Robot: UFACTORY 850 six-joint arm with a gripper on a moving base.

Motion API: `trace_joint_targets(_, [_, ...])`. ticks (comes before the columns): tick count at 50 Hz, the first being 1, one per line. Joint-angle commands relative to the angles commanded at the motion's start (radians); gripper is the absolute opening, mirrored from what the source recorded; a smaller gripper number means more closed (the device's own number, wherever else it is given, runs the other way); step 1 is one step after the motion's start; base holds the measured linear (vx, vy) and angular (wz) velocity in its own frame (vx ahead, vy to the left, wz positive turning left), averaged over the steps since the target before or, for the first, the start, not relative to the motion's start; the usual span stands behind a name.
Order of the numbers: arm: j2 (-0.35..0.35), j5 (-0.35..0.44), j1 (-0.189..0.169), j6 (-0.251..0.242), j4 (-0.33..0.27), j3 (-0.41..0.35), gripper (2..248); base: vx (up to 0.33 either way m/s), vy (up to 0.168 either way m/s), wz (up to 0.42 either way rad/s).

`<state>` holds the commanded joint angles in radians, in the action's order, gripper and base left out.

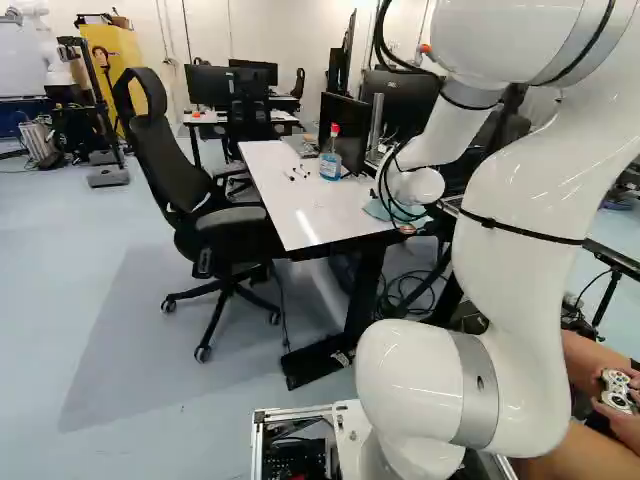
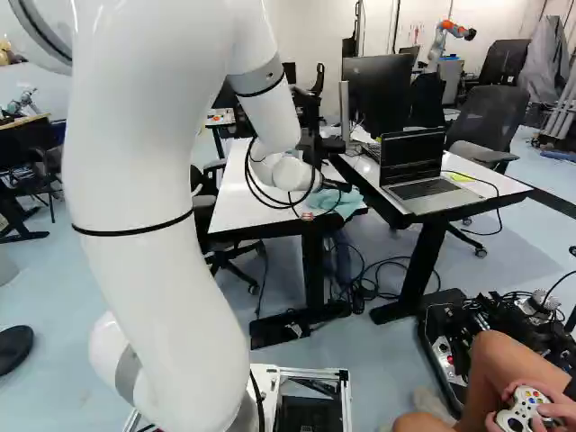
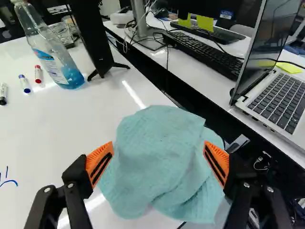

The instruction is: Clean the table with the green towel

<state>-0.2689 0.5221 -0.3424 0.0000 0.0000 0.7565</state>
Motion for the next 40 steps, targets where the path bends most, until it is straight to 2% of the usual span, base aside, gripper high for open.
trace_joint_targets(17, [-0.029, -0.067, -0.010, 0.000, 0.000, 0.035, 247, 0.000, 0.000, 0.000])
trace_joint_targets(40, [-0.037, -0.067, -0.012, 0.000, 0.000, 0.044, 247, 0.000, 0.000, 0.000])
